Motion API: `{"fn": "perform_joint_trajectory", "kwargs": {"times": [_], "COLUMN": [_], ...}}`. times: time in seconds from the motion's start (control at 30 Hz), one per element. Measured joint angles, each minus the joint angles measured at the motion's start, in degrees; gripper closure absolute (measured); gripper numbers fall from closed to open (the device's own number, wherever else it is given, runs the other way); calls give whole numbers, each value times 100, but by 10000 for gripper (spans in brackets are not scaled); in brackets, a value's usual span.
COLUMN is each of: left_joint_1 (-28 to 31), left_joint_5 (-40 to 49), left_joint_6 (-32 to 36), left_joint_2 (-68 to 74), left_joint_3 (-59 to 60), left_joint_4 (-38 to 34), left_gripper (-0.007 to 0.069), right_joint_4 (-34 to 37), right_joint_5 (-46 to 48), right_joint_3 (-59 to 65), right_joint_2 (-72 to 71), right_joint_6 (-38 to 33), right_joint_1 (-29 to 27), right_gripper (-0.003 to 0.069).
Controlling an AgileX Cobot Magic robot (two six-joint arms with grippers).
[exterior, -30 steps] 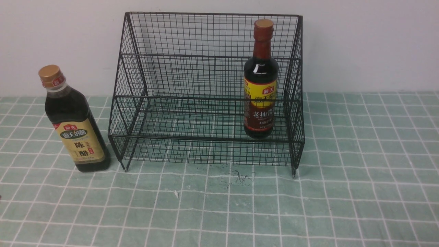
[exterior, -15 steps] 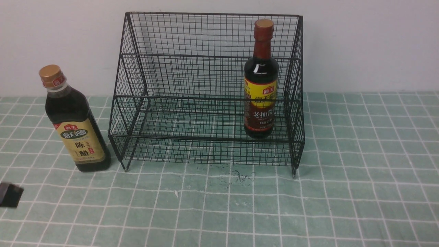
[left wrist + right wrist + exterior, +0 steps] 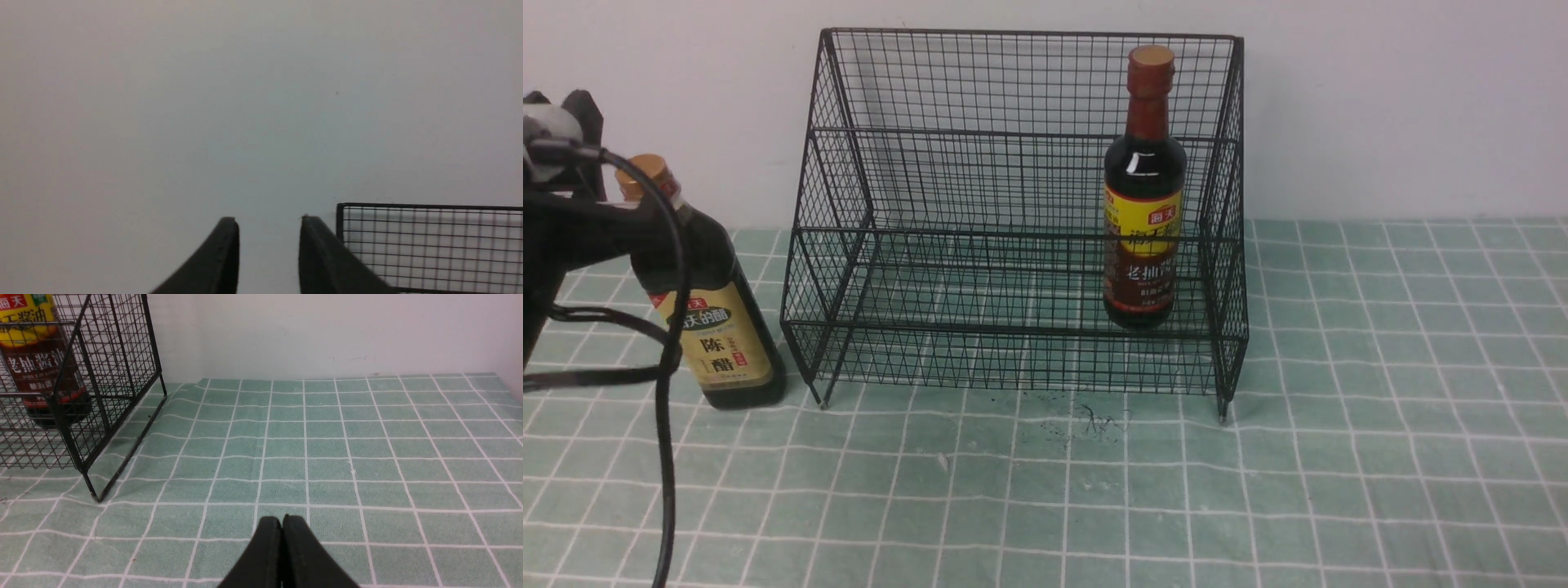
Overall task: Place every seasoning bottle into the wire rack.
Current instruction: Use the left arm to grab the condiment bottle closest to it
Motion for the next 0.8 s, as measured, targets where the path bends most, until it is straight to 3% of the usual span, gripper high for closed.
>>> {"fn": "perform_joint_trajectory", "kwargs": {"times": [0.23, 0.33, 0.73, 0.8], "left_joint_1": [0, 0, 53, 90], "left_joint_5": [21, 21, 16, 3], "left_joint_6": [227, 370, 751, 751], "left_joint_2": [814, 1176, 2280, 2461], "left_joint_3": [-478, -696, -1015, -1019], "left_joint_4": [-700, -1056, -1555, -1570], "left_gripper": [188, 141, 135, 169], "right_joint_4": [0, 0, -5, -5], "right_joint_5": [0, 0, 0, 0], "right_joint_3": [0, 0, 0, 0], "right_joint_2": [0, 0, 0, 0], "right_joint_6": [0, 0, 0, 0], "right_joint_1": [0, 0, 0, 0], "right_gripper": [673, 673, 673, 673]}}
